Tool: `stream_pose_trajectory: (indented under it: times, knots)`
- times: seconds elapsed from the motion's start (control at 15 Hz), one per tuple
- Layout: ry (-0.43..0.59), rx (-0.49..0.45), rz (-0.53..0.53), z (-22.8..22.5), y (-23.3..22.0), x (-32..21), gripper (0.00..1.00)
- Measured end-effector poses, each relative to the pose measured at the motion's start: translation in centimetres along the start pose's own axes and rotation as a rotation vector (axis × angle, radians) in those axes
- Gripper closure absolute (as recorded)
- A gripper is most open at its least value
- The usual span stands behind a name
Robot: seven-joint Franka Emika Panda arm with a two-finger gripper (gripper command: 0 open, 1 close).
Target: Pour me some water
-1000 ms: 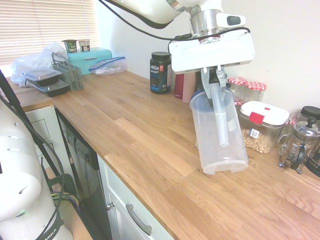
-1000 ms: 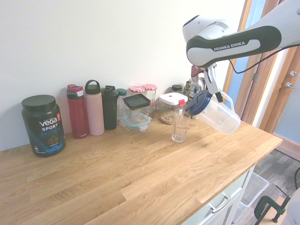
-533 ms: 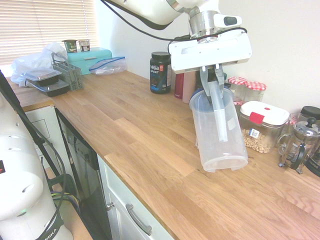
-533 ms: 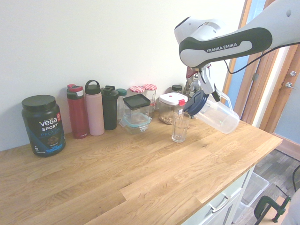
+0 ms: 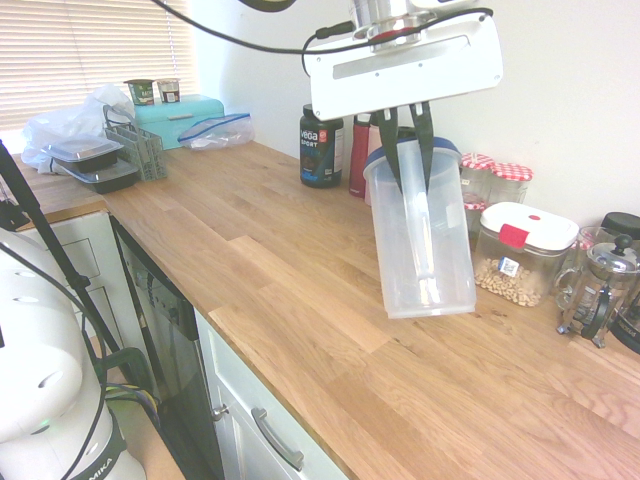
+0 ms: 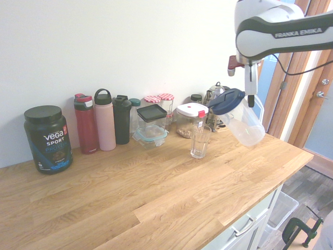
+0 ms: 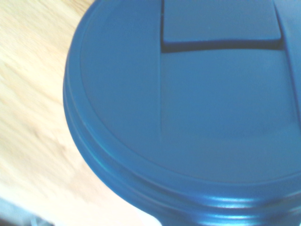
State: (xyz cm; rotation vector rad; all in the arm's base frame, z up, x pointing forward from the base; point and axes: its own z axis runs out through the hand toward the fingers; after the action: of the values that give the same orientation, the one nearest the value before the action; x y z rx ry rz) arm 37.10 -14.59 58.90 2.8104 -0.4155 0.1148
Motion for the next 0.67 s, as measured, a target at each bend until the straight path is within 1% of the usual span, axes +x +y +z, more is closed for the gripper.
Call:
stream_pose_trajectory:
  times: [0.13,0.33,0.47,0.67]
  knots:
    - [0.018,0.103,0.074,1.6,1.6,-1.7,1.0]
    - [0.025,0.232,0.198,4.3,2.5,-2.9,1.0]
    - [0.037,0.292,0.283,5.4,3.0,-3.9,1.0]
    - [0.092,0.356,0.422,6.8,2.9,-5.5,1.0]
